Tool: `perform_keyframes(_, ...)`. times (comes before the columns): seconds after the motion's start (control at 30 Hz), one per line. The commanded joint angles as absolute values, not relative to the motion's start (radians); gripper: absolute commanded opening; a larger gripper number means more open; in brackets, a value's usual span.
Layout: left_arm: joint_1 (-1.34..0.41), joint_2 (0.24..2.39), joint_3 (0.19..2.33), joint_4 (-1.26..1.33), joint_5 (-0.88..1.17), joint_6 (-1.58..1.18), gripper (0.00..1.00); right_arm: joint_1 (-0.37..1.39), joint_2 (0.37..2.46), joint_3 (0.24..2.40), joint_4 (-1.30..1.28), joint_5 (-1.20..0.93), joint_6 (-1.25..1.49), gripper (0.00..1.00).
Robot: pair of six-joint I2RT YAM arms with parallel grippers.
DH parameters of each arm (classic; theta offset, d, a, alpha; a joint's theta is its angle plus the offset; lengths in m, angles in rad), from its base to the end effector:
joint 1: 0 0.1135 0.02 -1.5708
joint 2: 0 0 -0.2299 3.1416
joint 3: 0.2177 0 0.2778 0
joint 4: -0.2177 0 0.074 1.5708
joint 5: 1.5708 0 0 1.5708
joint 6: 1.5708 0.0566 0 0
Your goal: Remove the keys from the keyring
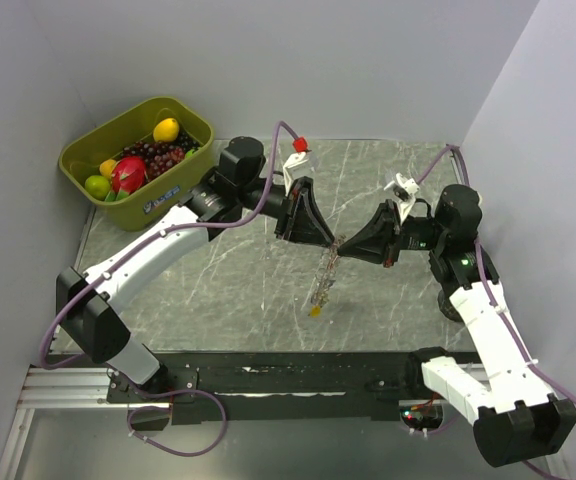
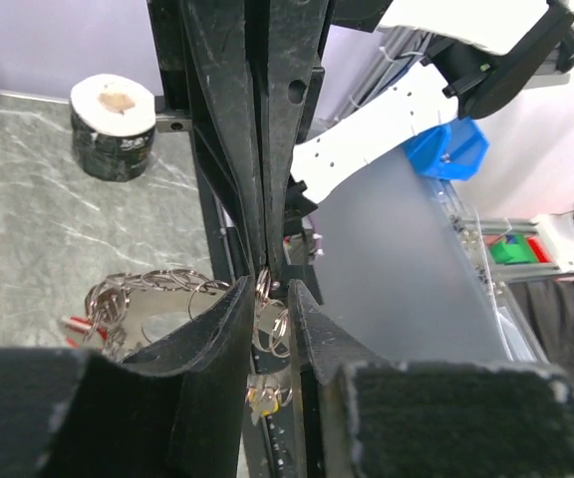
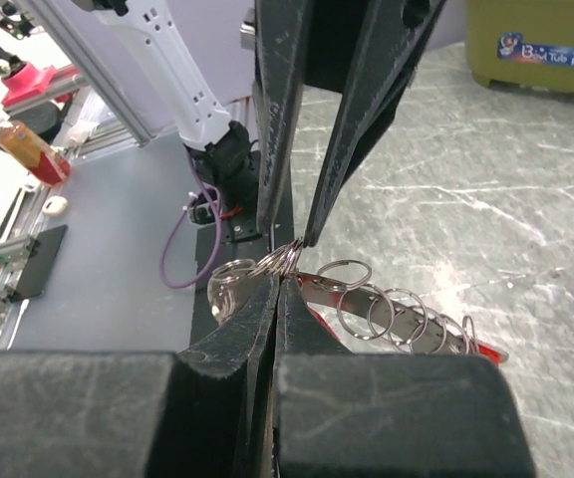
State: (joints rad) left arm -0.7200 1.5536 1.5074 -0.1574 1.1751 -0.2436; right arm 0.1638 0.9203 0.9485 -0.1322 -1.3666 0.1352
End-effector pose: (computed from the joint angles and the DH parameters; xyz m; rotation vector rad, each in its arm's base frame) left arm 0.2540 -0.2922 0.3714 1.3294 1.4697 -1.6856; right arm 0.2230 0.0930 0.3552 -1.0684 1.4136 1.3419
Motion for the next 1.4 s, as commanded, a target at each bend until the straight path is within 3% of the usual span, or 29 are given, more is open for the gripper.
perform_keyframes(0.0, -0.721, 1.540, 1.589, -0.244, 1.129, -0.143, 0.27, 0.160, 0.920, 1.035, -0.219, -1.332, 0.060, 0.00)
perform_keyframes(0.27, -0.744, 1.509, 1.647, -0.431, 0.838, 0.152, 0.29, 0.163, 0.994, 1.130, -0.512, -1.302, -0.107, 0.00)
perform_keyframes(0.53, -0.842, 1.502, 1.706, -0.554, 0.695, 0.313, 0.28, 0.163, 1.006, 1.111, -0.519, -1.246, -0.083, 0.00)
perform_keyframes(0.97, -0.927, 1.519, 1.703, -0.621, 0.551, 0.419, 0.23, 0.163, 1.009, 1.086, -0.519, -1.239, -0.090, 0.00)
perform_keyframes(1.37, -0.934, 1.528, 1.704, -0.611, 0.514, 0.428, 0.25, 0.164, 1.008, 1.103, -0.568, -1.258, -0.124, 0.00)
